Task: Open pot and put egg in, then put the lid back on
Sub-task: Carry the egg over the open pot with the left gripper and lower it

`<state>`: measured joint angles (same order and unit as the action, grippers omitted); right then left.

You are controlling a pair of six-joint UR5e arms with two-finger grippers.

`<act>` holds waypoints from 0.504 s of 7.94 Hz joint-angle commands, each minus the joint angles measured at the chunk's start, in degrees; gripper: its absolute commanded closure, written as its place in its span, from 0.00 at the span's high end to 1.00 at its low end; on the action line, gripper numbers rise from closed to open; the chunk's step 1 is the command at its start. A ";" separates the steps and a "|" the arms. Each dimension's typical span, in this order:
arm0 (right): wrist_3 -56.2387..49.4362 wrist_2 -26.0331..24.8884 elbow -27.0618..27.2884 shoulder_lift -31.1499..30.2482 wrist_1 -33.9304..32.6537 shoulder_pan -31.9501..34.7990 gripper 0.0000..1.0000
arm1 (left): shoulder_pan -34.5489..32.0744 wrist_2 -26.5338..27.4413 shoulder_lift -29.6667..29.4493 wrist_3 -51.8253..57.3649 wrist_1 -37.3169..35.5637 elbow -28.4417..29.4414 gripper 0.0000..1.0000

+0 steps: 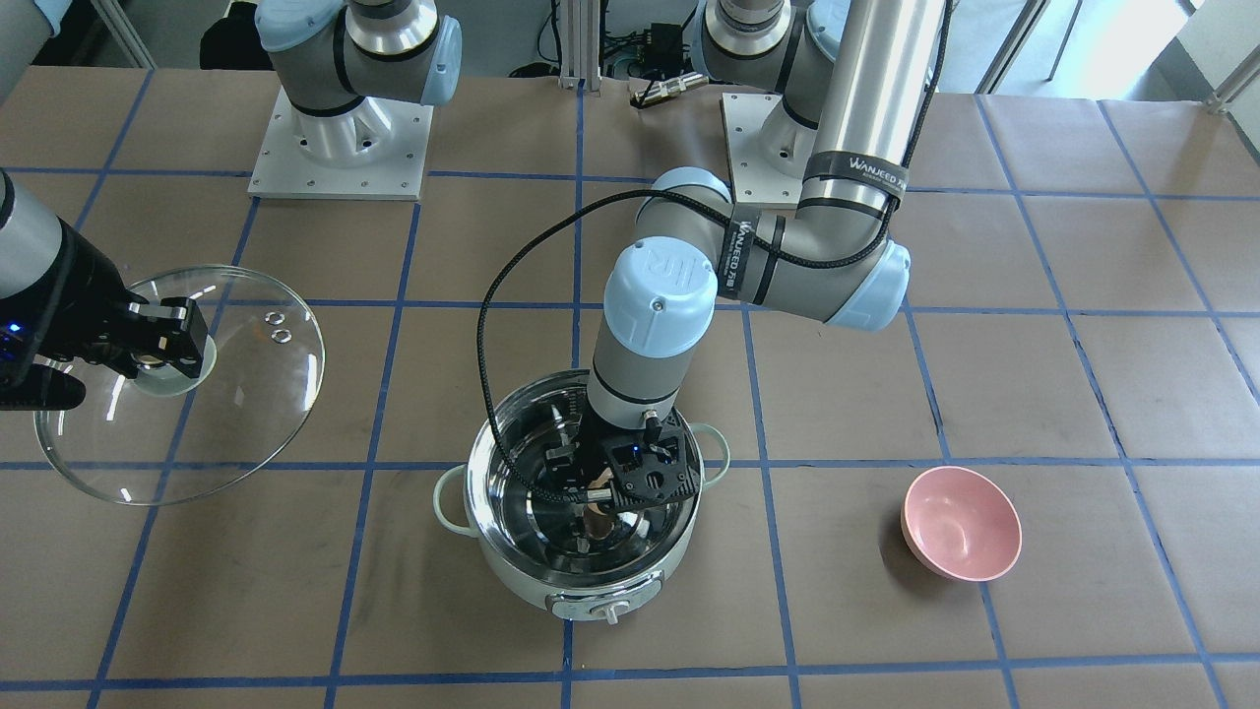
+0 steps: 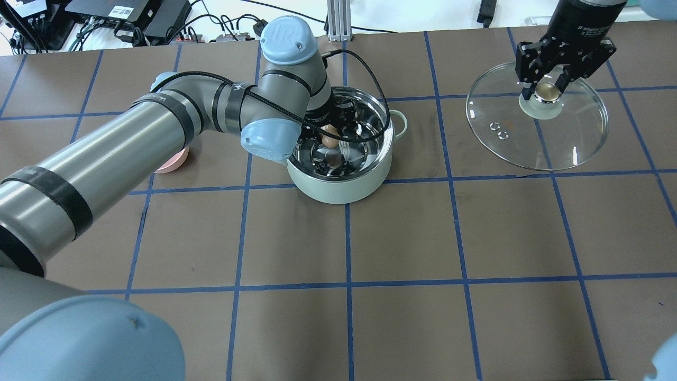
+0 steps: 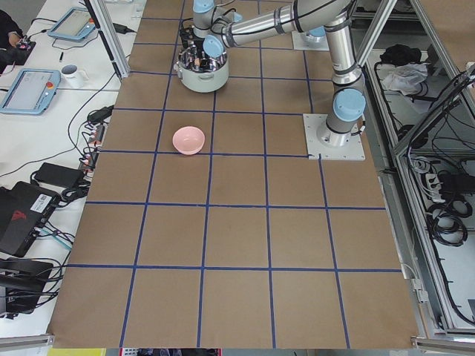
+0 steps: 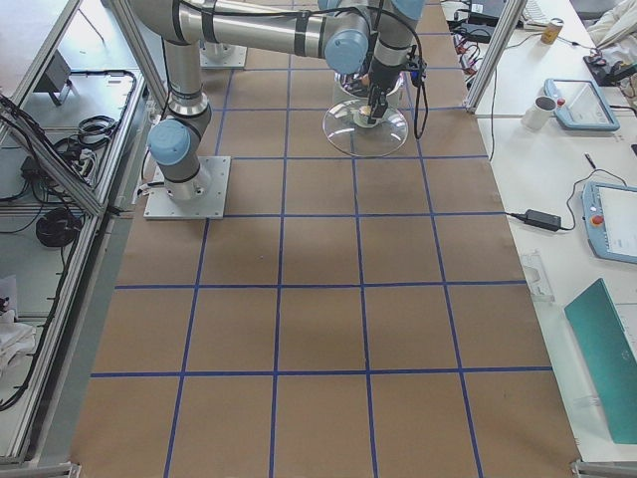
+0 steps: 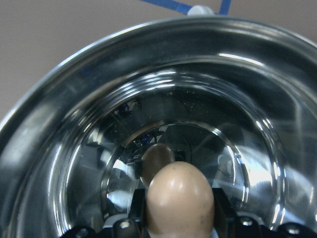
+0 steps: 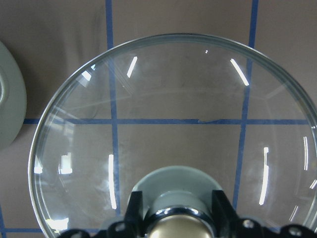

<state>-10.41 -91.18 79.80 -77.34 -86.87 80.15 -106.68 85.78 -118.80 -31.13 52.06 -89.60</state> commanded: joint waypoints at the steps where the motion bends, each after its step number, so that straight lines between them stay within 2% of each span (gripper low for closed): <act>1: -0.31 -0.75 0.00 0.08 0.29 0.10 0.00 | -0.19 0.09 -2.40 0.19 -1.87 -0.05 0.05; 2: -0.31 -0.84 0.00 0.17 0.29 0.10 0.00 | -0.19 0.00 -2.40 0.19 -1.79 -0.05 0.10; 3: -0.31 -0.67 0.00 0.08 0.29 0.10 0.00 | -0.19 0.08 -2.31 0.10 -1.79 -0.05 0.92; 4: -0.31 -0.84 0.00 0.25 0.47 0.10 0.00 | -0.19 -0.09 -1.70 0.02 -1.61 -0.14 1.00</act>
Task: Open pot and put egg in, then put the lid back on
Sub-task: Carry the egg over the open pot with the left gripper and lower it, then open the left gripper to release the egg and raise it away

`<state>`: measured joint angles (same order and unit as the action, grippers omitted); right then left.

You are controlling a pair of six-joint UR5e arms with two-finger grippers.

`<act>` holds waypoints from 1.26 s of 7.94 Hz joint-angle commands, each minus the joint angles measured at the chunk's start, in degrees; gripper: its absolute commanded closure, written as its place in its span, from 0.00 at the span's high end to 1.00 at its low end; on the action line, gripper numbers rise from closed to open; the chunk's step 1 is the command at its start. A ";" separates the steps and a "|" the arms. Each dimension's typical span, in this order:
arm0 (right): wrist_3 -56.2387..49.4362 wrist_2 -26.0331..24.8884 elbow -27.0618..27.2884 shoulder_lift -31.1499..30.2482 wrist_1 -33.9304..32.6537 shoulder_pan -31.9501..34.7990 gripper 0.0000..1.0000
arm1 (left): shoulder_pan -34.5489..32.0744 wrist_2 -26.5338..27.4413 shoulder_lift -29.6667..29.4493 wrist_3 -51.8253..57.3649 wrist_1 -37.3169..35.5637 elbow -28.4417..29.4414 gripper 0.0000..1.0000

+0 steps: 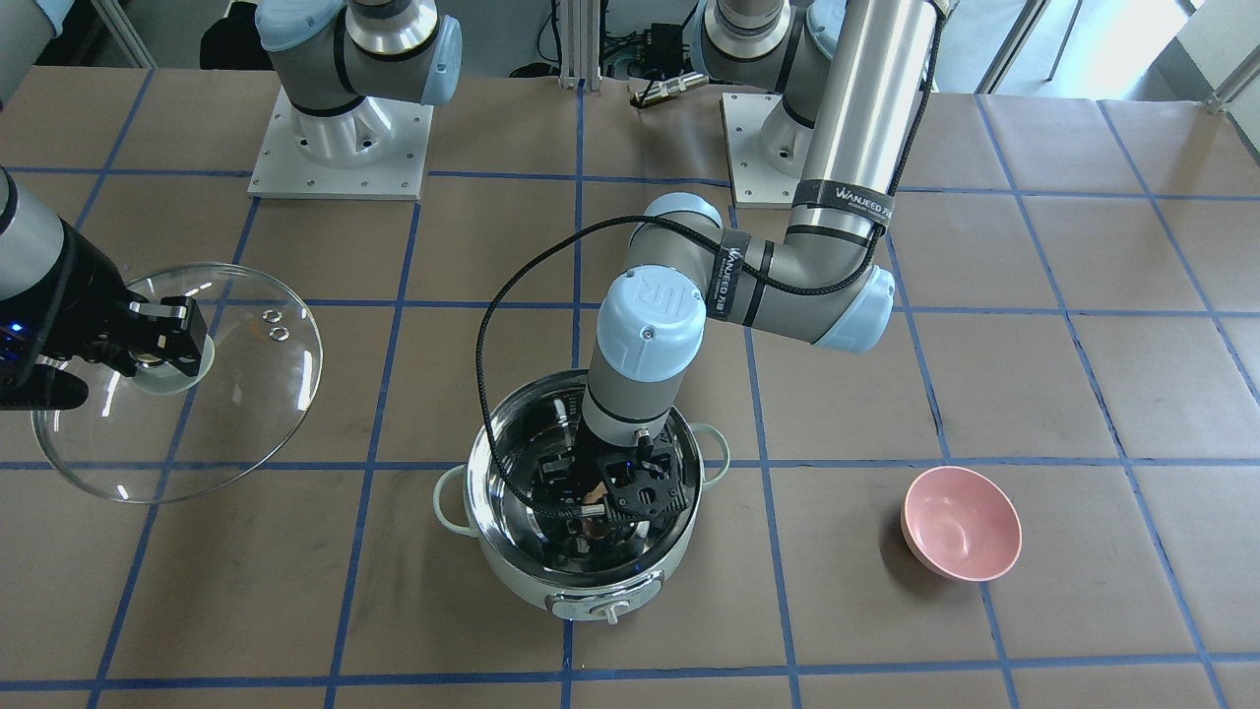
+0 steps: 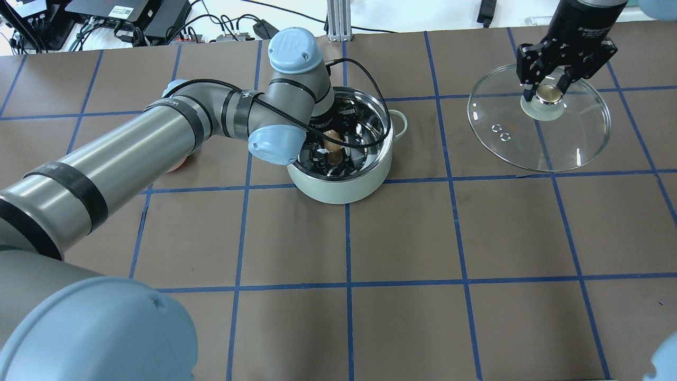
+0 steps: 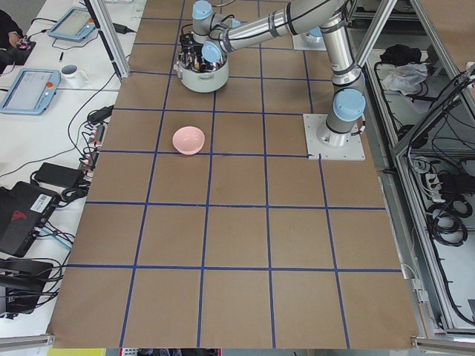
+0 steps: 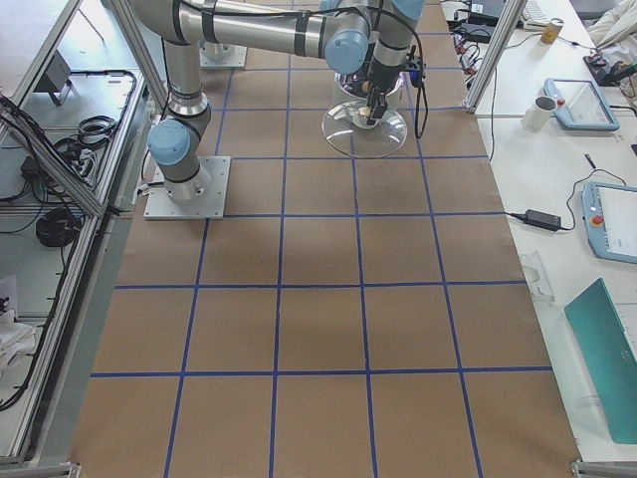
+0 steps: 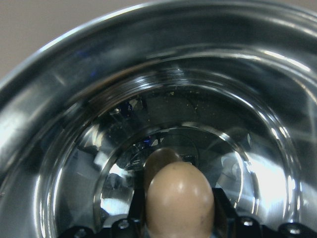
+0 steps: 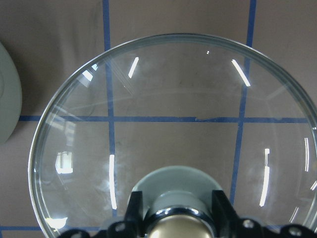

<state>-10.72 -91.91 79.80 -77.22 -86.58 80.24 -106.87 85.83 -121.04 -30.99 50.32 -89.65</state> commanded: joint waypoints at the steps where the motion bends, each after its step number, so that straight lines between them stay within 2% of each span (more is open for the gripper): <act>1: -0.01 -0.11 0.00 0.14 0.44 0.01 0.00 | -0.01 -0.14 1.06 -0.12 0.65 0.00 1.00; 3: -0.10 -0.20 0.00 -0.12 0.62 0.01 0.00 | -0.01 -0.05 5.52 0.93 2.04 0.09 1.00; 5: 0.43 -1.08 -0.35 -0.38 0.54 3.06 0.00 | 0.60 0.04 14.20 1.54 14.65 0.35 1.00; 7: 4.71 0.40 -1.75 0.31 -0.43 9.38 0.00 | 5.06 0.04 21.78 6.10 27.40 1.06 1.00; 8: 4.83 2.68 -3.06 0.93 -0.69 10.02 0.00 | 8.48 -0.13 24.86 9.95 32.51 1.58 1.00; 9: 5.00 2.79 -3.77 1.80 -0.87 11.85 0.00 | 10.61 -0.31 26.63 13.03 38.04 3.07 1.00; 10: 9.18 2.70 -3.87 3.29 -3.13 15.26 0.00 | 12.54 -0.14 27.08 19.24 39.22 3.86 1.00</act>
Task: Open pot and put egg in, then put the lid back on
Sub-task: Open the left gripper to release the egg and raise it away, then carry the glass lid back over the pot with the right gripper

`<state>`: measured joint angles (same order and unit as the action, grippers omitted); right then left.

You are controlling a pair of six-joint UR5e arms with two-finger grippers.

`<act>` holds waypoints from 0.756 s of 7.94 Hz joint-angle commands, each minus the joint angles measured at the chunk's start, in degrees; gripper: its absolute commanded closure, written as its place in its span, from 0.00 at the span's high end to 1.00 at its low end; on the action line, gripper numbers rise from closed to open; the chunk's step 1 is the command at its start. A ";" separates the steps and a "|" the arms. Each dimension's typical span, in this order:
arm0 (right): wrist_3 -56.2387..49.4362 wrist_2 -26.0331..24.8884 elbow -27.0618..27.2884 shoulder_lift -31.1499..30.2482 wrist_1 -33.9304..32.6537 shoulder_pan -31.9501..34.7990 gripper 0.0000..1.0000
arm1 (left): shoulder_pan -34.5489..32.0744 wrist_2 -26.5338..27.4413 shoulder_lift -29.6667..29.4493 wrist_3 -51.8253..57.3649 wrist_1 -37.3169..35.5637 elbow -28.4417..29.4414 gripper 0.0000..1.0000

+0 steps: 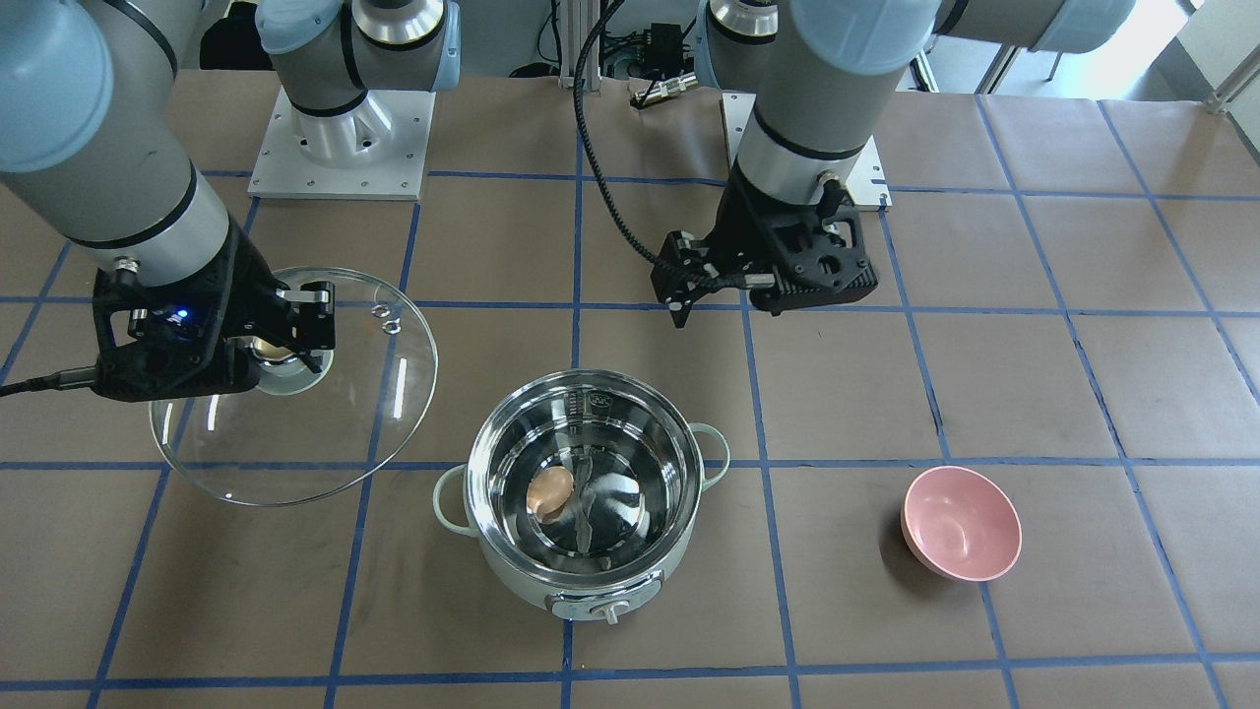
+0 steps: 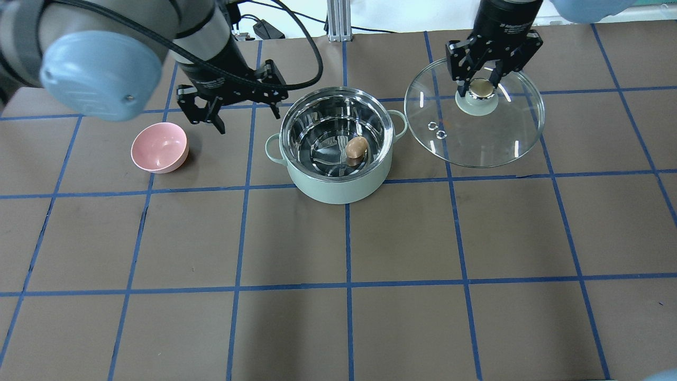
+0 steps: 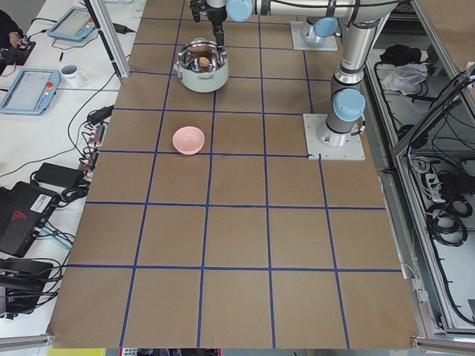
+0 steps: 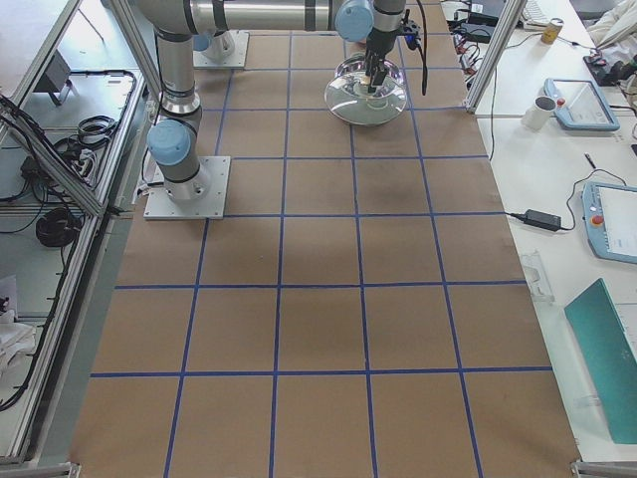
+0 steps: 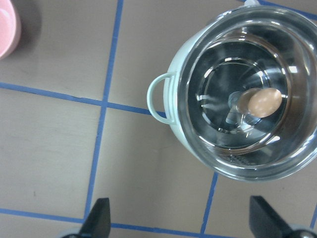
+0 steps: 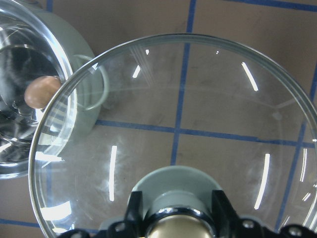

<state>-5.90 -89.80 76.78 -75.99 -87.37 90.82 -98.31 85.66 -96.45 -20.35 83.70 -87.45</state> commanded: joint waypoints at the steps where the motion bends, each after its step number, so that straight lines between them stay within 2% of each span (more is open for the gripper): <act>1: 8.40 0.85 -1.36 4.33 -4.80 8.02 0.00 | 5.74 0.03 2.49 14.40 5.86 1.58 1.00; 3: 16.93 1.90 -3.64 7.86 -8.32 12.17 0.00 | 5.06 0.12 3.19 15.25 6.39 1.14 1.00; 5: 20.20 5.23 -3.83 10.50 -12.19 14.02 0.00 | 4.97 0.21 3.98 15.51 6.56 0.97 1.00; 6: 20.40 5.33 -3.91 11.47 -12.82 15.25 0.00 | 4.97 0.64 4.16 15.60 6.56 0.97 1.00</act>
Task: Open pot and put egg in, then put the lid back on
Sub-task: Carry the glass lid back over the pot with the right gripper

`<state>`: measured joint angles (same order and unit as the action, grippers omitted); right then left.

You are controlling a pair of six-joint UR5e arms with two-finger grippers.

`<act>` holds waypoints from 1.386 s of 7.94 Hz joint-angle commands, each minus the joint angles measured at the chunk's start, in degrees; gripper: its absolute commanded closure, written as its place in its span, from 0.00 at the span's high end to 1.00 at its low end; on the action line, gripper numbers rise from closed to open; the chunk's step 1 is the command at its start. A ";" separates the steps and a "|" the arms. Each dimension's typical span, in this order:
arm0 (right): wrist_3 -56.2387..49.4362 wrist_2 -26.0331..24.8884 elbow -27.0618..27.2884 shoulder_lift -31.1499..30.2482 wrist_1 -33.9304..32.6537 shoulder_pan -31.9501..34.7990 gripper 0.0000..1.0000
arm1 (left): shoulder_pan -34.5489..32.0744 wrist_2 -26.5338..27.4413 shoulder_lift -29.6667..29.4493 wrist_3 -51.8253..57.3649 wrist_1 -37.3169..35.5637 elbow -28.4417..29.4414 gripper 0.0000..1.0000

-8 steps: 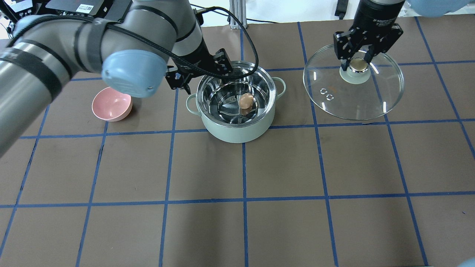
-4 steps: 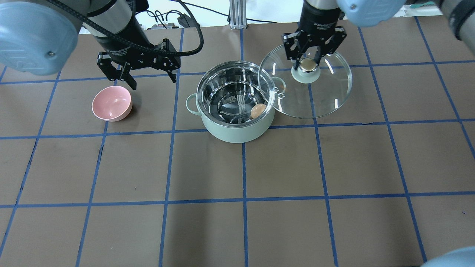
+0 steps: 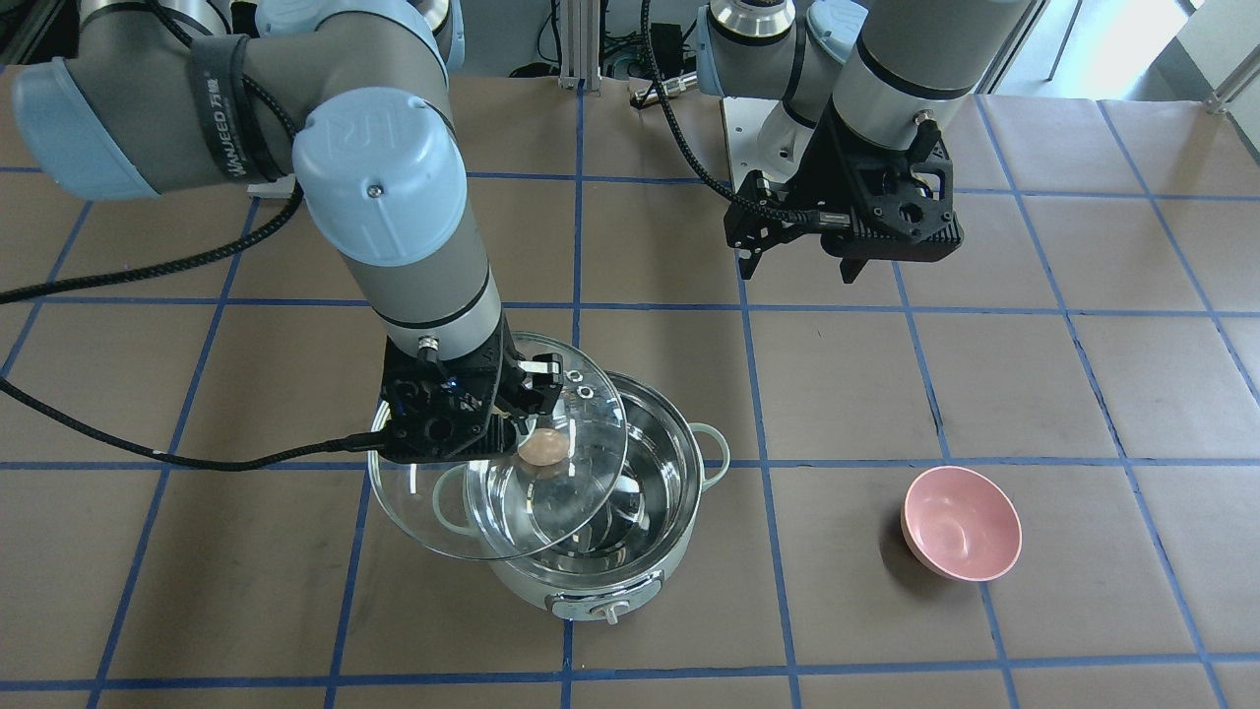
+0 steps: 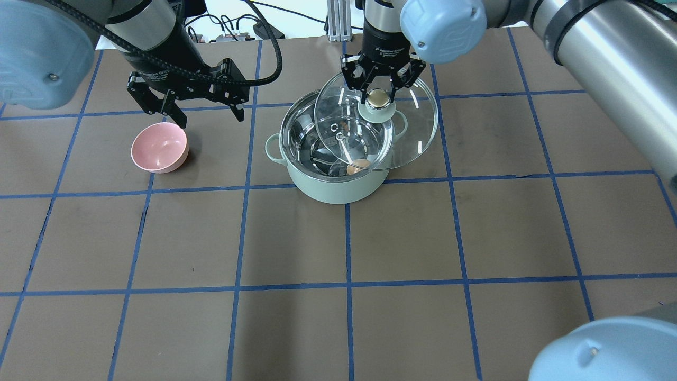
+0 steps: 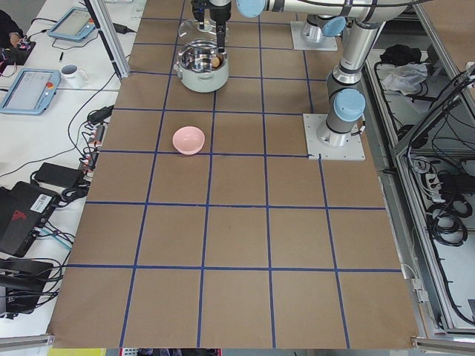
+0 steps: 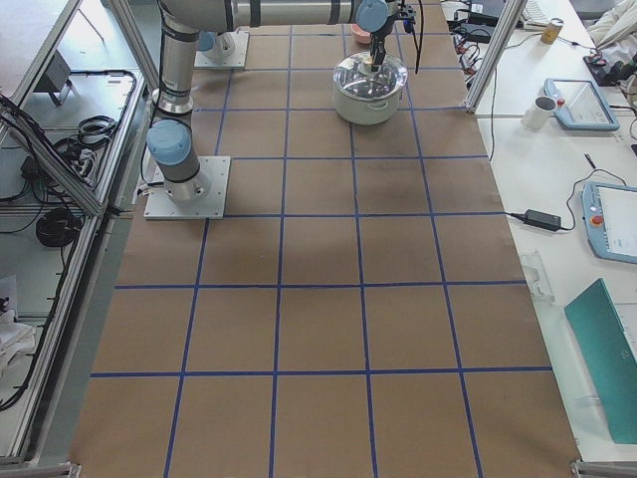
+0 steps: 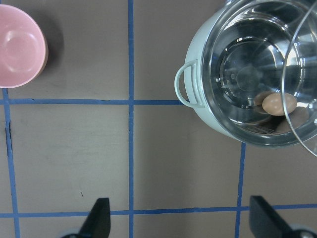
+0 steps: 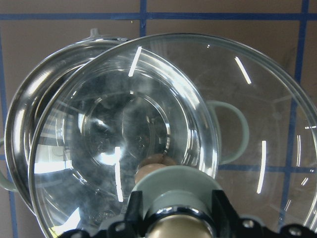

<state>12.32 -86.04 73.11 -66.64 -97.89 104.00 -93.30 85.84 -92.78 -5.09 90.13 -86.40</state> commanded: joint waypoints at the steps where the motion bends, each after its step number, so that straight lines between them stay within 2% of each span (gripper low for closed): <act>1: 3.58 1.75 -0.25 2.91 -3.35 3.21 0.00 | -0.21 4.56 0.67 2.34 1.00 -0.26 1.00; 11: 4.48 3.51 -2.36 6.43 -3.36 4.54 0.00 | -0.39 5.04 0.76 2.89 1.36 -0.35 1.00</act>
<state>17.21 -82.69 70.76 -60.88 -101.34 108.54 -93.69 90.93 -92.02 -2.20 91.55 -86.77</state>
